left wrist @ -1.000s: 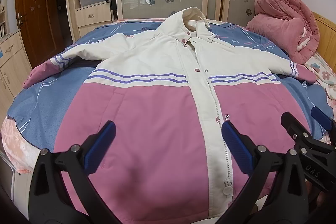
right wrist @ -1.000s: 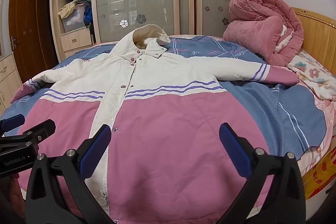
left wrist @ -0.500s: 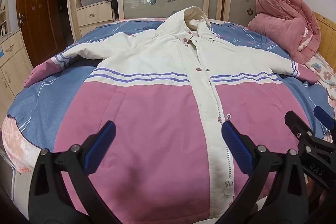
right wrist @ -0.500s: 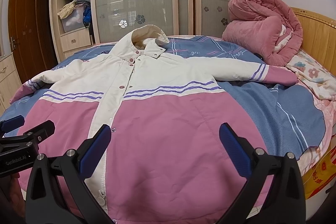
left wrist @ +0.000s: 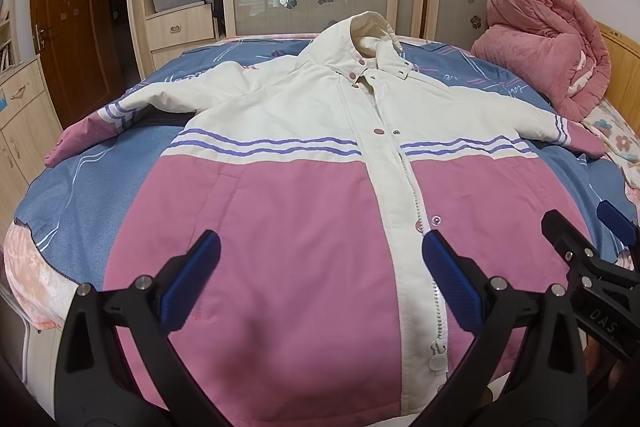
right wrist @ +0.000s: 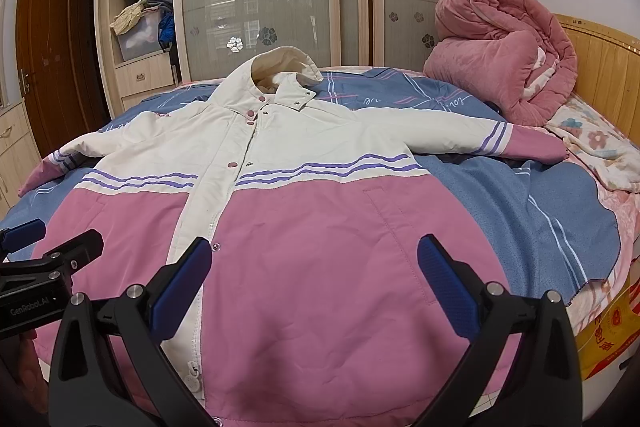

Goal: Fold large clothes

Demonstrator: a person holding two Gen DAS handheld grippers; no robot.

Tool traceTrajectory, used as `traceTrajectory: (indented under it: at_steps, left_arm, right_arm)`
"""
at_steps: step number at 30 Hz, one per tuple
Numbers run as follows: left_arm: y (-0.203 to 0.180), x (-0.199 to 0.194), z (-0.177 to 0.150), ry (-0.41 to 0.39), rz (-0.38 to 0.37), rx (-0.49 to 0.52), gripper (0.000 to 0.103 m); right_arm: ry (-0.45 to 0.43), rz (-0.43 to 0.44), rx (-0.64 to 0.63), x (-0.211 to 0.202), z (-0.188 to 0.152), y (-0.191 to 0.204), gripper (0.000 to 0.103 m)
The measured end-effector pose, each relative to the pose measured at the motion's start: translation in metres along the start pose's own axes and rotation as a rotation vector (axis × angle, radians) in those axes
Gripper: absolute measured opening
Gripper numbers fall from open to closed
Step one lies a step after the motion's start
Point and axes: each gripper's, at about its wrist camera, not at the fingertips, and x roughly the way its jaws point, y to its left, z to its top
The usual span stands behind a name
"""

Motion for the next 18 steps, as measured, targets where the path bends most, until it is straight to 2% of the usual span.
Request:
traceTrajectory:
  at_steps: [18]
  left_arm:
    - [0.0006,-0.0004,-0.0007,-0.003,0.004,0.001,0.101]
  right_arm:
    - [0.002,-0.001,-0.004,0.0017,0.0002,-0.0002,0.102]
